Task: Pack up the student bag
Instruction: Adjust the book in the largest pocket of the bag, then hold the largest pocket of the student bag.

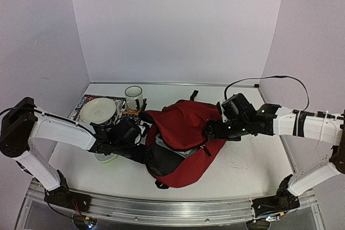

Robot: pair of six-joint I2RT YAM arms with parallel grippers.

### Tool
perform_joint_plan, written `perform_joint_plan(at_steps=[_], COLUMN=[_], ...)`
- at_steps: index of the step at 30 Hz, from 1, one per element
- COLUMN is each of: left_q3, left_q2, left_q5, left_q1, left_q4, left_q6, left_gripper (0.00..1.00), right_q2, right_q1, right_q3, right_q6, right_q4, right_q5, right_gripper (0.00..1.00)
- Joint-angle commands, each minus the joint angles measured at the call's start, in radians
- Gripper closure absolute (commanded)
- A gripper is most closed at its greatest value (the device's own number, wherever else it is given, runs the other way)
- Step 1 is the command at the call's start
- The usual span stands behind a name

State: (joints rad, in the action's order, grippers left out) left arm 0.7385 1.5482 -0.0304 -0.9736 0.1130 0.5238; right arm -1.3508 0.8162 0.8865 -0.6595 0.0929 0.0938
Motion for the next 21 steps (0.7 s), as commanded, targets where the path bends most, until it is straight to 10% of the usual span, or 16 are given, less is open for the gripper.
perform_joint_plan(at_steps=[1, 10, 21], left_q3=[0.086, 0.273, 0.301], left_q2=[0.044, 0.156, 0.110], left_q5=[-0.020, -0.019, -0.088], left_q1=[0.052, 0.204, 0.230], left_q4=[-0.034, -0.083, -0.055], left_q6=[-0.055, -0.196, -0.242], left_gripper=[0.48, 0.87, 0.70], right_q2=[-0.015, -0.144, -0.225], right_q1=[-0.008, -0.010, -0.010], right_q3=[-0.062, -0.135, -0.177], right_q6=[-0.165, -0.283, -0.341], right_q4=[-0.171, -0.465, -0.679], right_q5=[0.005, -0.084, -0.189], right_gripper=[0.12, 0.31, 0.85])
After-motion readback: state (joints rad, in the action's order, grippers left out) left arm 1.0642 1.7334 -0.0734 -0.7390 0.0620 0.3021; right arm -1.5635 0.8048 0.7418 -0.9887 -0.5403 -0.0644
